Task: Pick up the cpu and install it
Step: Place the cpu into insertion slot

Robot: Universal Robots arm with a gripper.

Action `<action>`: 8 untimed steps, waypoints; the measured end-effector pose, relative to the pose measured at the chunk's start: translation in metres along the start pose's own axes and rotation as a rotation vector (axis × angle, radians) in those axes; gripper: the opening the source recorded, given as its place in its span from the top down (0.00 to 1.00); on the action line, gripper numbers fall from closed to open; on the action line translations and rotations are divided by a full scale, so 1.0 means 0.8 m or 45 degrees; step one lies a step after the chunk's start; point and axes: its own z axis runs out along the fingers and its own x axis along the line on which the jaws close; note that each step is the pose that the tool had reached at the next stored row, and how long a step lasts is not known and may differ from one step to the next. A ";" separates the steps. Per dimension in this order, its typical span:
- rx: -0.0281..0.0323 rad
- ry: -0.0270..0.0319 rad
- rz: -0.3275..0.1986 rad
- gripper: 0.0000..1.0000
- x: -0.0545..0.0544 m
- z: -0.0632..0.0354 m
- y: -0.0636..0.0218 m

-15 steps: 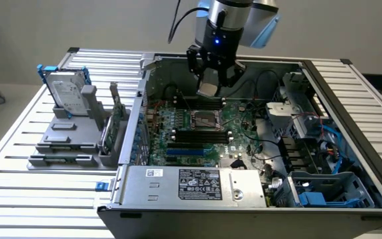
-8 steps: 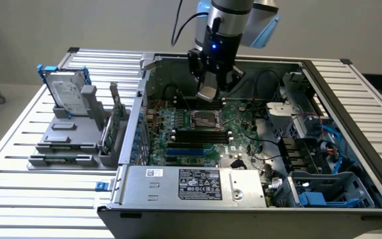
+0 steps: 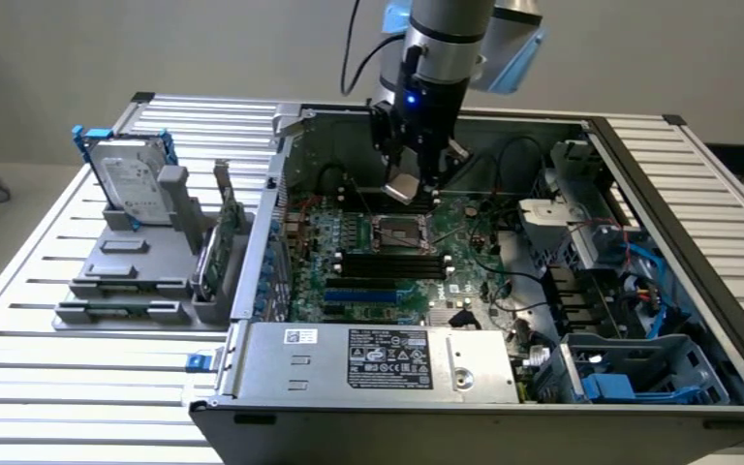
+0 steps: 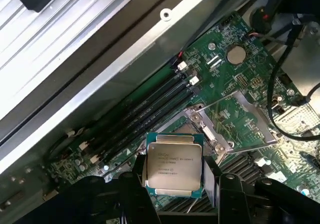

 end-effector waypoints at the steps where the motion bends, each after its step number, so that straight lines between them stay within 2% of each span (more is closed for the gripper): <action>1: -0.0021 0.0001 0.023 0.46 0.000 0.000 0.000; 5: -0.0108 0.0007 0.115 0.46 0.000 0.001 0.000; 8: -0.0138 0.0035 0.174 0.46 0.000 0.001 0.000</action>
